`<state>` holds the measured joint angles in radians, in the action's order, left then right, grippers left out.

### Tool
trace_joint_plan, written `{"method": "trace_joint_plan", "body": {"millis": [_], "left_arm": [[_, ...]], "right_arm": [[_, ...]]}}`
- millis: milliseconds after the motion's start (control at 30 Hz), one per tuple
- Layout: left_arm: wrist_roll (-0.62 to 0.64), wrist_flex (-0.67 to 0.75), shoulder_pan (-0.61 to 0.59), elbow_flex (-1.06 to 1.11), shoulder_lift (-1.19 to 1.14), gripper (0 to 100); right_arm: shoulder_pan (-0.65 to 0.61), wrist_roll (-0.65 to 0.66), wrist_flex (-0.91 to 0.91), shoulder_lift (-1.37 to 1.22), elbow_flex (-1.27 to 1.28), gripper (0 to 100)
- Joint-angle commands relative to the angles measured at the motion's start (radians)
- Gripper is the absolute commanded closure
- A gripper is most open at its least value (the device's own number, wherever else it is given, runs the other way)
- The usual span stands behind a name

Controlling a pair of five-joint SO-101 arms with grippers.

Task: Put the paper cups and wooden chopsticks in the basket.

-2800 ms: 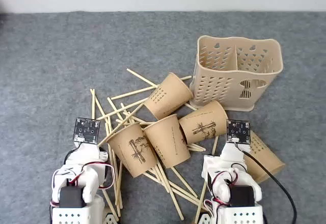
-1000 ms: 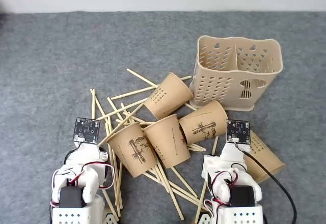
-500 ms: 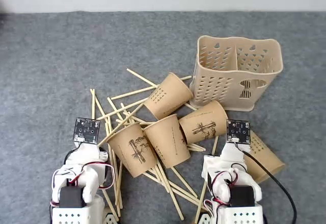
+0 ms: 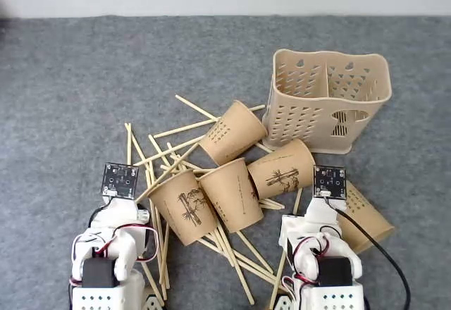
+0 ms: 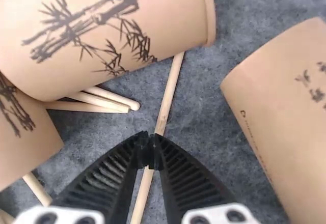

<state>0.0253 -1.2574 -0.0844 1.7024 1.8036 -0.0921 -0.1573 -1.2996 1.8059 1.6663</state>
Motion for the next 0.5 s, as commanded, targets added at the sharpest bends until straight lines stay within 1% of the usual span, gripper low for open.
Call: {"method": "trace_joint_plan", "body": {"millis": [0,267,400,467], "left_arm": [[-0.002,-0.005,0.005,-0.019,0.014,99],[-0.002,-0.005,0.005,-0.019,0.014,99],[-0.002,-0.005,0.005,-0.019,0.014,99],[-0.002,-0.005,0.005,-0.019,0.014,99]], "right_arm": [[0.004,-0.003,-0.005,0.005,0.018,99.0],[-0.007,0.000,-0.005,0.008,0.017,99.0],[0.001,0.002,-0.019,0.008,-0.083,99.0],[0.022,0.037,-0.056,0.008,-0.144,99.0]]}}
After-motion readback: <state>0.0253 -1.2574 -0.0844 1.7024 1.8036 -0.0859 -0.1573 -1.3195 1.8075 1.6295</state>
